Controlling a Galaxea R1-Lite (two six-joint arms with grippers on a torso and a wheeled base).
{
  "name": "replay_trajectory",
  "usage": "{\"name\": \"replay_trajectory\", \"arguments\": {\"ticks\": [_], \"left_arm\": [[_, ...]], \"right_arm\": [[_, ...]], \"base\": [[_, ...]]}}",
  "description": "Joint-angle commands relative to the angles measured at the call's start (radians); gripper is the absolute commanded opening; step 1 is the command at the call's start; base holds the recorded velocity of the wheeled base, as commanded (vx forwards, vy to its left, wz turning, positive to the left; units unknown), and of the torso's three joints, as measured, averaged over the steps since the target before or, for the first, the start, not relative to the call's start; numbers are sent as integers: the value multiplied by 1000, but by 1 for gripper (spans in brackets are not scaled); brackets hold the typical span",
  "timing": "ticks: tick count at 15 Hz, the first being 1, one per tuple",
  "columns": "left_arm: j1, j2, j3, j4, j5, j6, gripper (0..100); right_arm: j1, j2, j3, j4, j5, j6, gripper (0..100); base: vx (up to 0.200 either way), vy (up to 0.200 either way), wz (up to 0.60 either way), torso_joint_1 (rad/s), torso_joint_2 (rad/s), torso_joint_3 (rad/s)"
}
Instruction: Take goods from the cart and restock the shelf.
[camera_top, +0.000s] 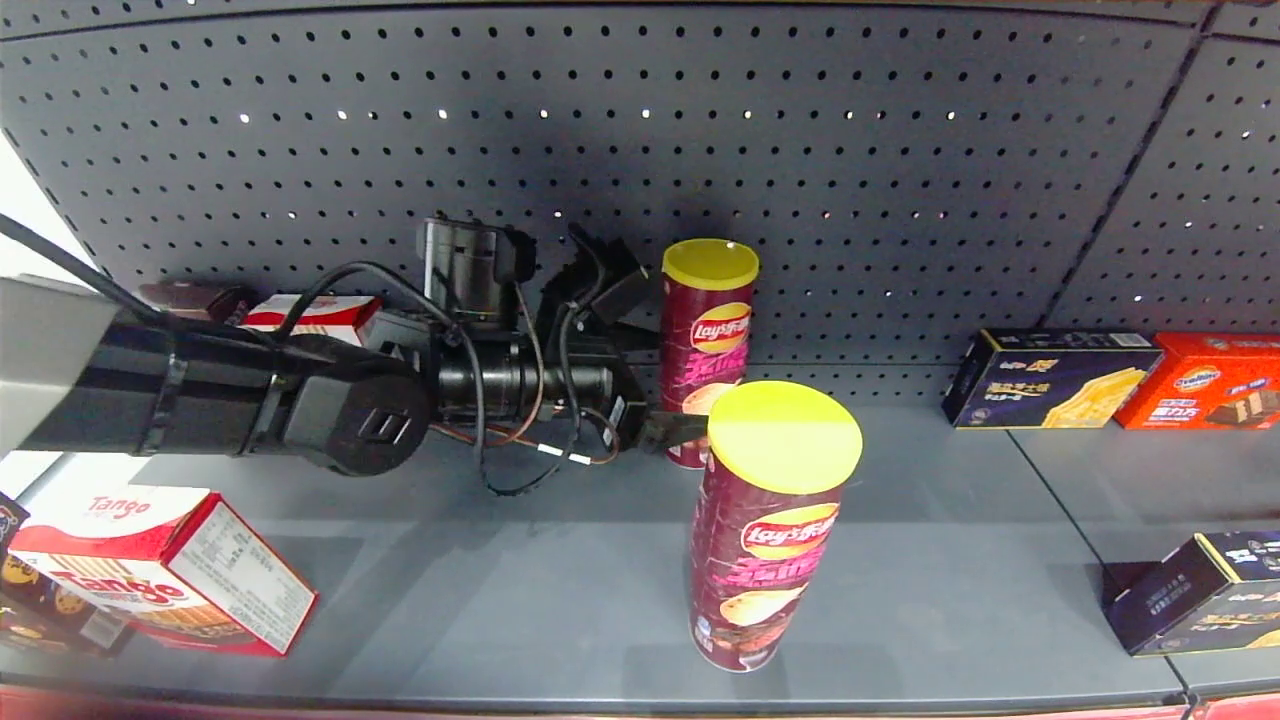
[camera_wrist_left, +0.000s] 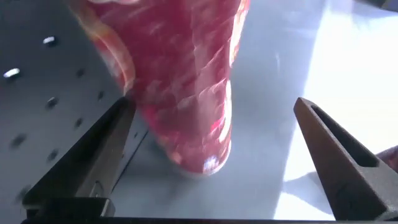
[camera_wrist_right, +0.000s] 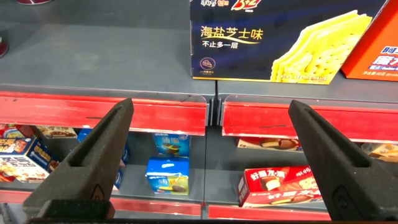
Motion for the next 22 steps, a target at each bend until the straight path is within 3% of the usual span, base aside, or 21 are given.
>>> {"name": "replay_trajectory", "arguments": {"ticks": [1,3,5,8,14,16,20,22], "left_arm": [[-2,-70,79,-42,28,-1,100],[-3,-87,125,-64,65,-1,100],[-9,-88,139,-71,165,-1,100],[-6,-79,141,-105,228,-5,100],[3,-59,157,-125,237,-7,100],[3,-44,156,-128,272,-10,100],[3,-19,151,-202,332,-93,100],[4,-8,151,-215,341,-99,100]], "right_arm": [[1,0,0,0,0,0,100],[0,0,0,0,-1,0,100],[0,0,0,0,0,0,100],[1,0,0,0,0,0,100],[0,0,0,0,0,0,100],[0,0,0,0,0,0,100],[0,0,0,0,0,0,100],[0,0,0,0,0,0,100]], "base": [[0,0,0,0,0,0],[0,0,0,0,0,0],[0,0,0,0,0,0],[0,0,0,0,0,0],[0,0,0,0,0,0],[0,0,0,0,0,0],[0,0,0,0,0,0],[0,0,0,0,0,0]]}}
